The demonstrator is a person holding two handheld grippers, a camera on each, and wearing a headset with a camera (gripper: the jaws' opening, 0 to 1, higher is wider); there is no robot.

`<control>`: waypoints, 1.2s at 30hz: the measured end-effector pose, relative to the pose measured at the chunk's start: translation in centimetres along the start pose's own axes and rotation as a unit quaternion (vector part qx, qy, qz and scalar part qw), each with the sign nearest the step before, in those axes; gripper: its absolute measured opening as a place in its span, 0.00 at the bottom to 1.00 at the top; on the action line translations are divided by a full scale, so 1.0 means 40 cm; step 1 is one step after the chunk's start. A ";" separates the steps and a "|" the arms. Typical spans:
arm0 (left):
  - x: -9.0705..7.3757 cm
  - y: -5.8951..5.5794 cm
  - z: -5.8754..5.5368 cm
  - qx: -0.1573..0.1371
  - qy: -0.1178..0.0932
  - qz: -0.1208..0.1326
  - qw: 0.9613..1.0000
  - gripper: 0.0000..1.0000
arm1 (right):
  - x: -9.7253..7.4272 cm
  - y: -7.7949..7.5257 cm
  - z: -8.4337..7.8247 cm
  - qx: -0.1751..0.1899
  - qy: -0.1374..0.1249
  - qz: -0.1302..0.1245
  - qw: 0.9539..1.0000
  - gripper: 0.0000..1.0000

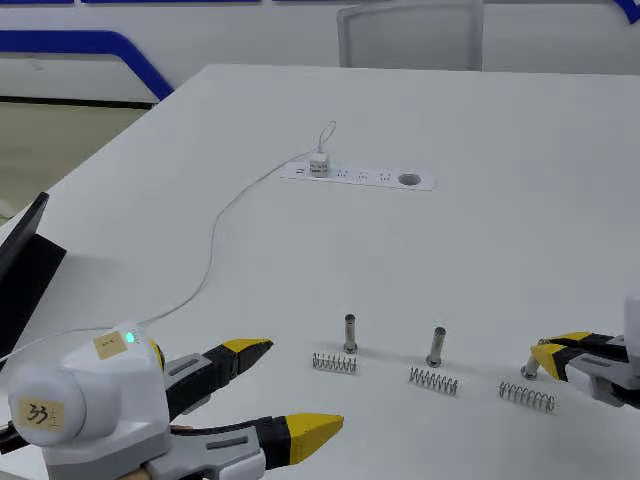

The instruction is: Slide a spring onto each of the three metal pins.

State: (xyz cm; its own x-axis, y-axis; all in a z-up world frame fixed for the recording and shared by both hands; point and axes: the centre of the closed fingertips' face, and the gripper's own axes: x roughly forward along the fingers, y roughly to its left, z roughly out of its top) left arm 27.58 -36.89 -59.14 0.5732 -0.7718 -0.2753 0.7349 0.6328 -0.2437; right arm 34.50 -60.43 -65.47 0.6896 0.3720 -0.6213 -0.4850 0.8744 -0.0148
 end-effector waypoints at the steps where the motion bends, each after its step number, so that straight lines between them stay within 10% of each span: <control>1: 0.000 0.001 0.000 0.000 -0.001 0.000 1.000 0.71 | 0.000 0.001 -0.001 0.000 -0.001 0.000 1.000 0.08; 9: 0.002 -0.004 -0.007 0.001 0.007 -0.004 1.000 0.71 | 0.000 -0.010 -0.003 -0.039 0.015 -0.007 0.999 0.09; 27: 0.006 -0.011 -0.023 0.003 0.024 -0.011 1.000 0.71 | -0.030 -0.025 0.001 0.002 -0.005 0.003 1.000 0.15; 36: 0.005 -0.009 -0.032 0.004 0.032 -0.010 0.999 0.71 | -0.030 0.016 -0.066 0.004 0.012 0.048 0.999 0.18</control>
State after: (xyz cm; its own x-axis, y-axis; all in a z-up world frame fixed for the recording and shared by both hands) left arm 26.99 -37.20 -60.30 0.5342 -0.7786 -0.3293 0.7494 0.6164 -0.2416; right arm 31.95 -61.12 -66.80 0.6271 0.4479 -0.6373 -0.5443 0.8372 0.0528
